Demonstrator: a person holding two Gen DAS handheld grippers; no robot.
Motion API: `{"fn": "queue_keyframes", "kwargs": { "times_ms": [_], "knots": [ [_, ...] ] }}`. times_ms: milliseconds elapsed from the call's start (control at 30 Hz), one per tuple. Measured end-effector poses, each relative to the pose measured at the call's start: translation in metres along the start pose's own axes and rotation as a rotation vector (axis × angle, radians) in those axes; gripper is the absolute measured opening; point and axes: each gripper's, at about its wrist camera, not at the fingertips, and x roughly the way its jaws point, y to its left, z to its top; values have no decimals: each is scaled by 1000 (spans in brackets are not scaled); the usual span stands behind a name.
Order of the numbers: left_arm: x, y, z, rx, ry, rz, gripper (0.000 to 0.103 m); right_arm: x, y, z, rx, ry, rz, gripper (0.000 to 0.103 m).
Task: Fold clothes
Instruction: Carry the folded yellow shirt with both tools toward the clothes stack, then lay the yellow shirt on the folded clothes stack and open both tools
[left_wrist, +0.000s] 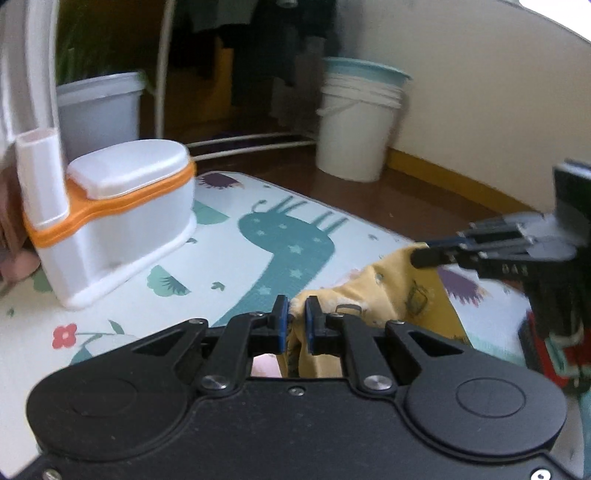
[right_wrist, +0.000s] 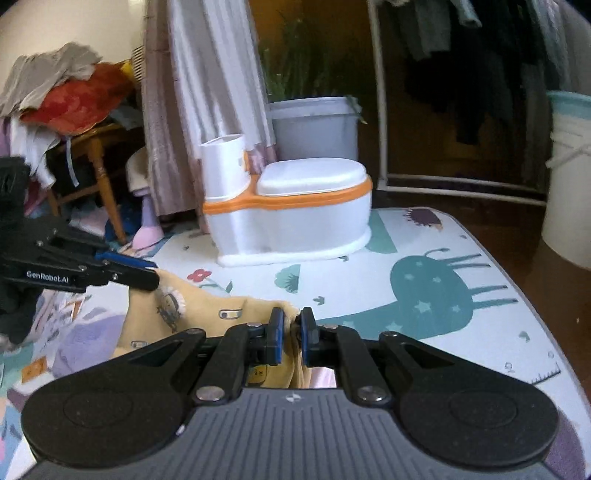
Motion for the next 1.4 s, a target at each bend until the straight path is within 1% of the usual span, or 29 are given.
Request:
{"fn": "queue_keyframes", "kwargs": {
  "times_ms": [67,100,133,167,233,267,333,367,433,467,500,533,567,667,733,767,800,833,900,933,967,1000,1067,1133,1200,1233,1300,1367,1400],
  "knots": [
    [13,3,-1,-69,45,80,26,2,-4,-7,54,-29,-34,12],
    [15,4,-4,-84,56,129,42,6,-8,-12,100,-34,-74,15],
    [14,3,-7,-95,56,158,41,13,-12,-19,158,-8,-120,19],
    [7,2,-11,-96,32,147,41,17,-16,-25,196,15,-151,20],
    [-6,-2,-17,-95,-12,121,41,5,-16,-35,218,-38,-152,20],
    [-11,-5,-20,-86,-23,99,41,-3,-13,-38,208,-63,-147,20],
    [-18,-13,-27,-76,-24,48,41,-22,-2,-47,155,-106,-127,22],
    [-17,-17,-31,-63,-15,28,41,-27,3,-52,148,-100,-103,22],
    [-13,-29,-41,-26,4,-17,41,-29,21,-63,69,-73,-56,22],
    [-8,-34,-47,-11,19,-24,41,-30,29,-68,29,-59,-32,22],
    [0,-39,-53,2,53,-6,37,-21,32,-72,18,-23,-43,20],
    [13,-41,-58,2,110,29,35,-11,34,-75,9,15,-55,20],
    [20,-43,-62,0,145,52,35,-1,36,-78,0,53,-68,20],
    [7,-48,-60,-16,108,41,35,9,33,-87,57,67,-107,20],
    [-15,-55,-57,23,90,14,48,-10,43,-82,49,30,-64,23],
    [-23,-60,-57,54,94,22,49,-20,48,-79,45,10,-40,32],
    [-29,-62,-57,72,100,16,56,-32,55,-76,38,3,-43,44],
    [-36,-64,-57,71,110,11,71,-41,60,-73,54,0,-40,48],
    [-52,-63,-61,14,112,13,82,-58,67,-73,123,14,-17,48],
    [-57,-63,-65,-8,113,18,82,-66,71,-74,159,31,-11,49],
    [-60,-65,-70,-19,114,35,82,-70,75,-75,186,60,-15,56],
    [-62,-68,-76,-20,111,66,83,-74,79,-78,209,90,-28,68],
    [-63,-74,-84,-20,126,107,89,-80,86,-86,253,151,-47,82],
    [-66,-79,-89,-32,144,134,90,-87,88,-97,307,195,-70,87],
    [-71,-83,-91,-44,144,170,91,-88,92,-105,341,234,-89,93],
    [-75,-85,-91,-49,140,190,95,-88,94,-109,354,253,-101,95],
    [-83,-92,-92,-49,125,240,102,-91,98,-112,382,271,-137,97],
    [-90,-98,-92,-33,114,286,103,-96,102,-114,393,280,-158,102],
    [-93,-101,-92,-26,118,310,103,-100,105,-113,389,281,-171,102]
  ]
}}
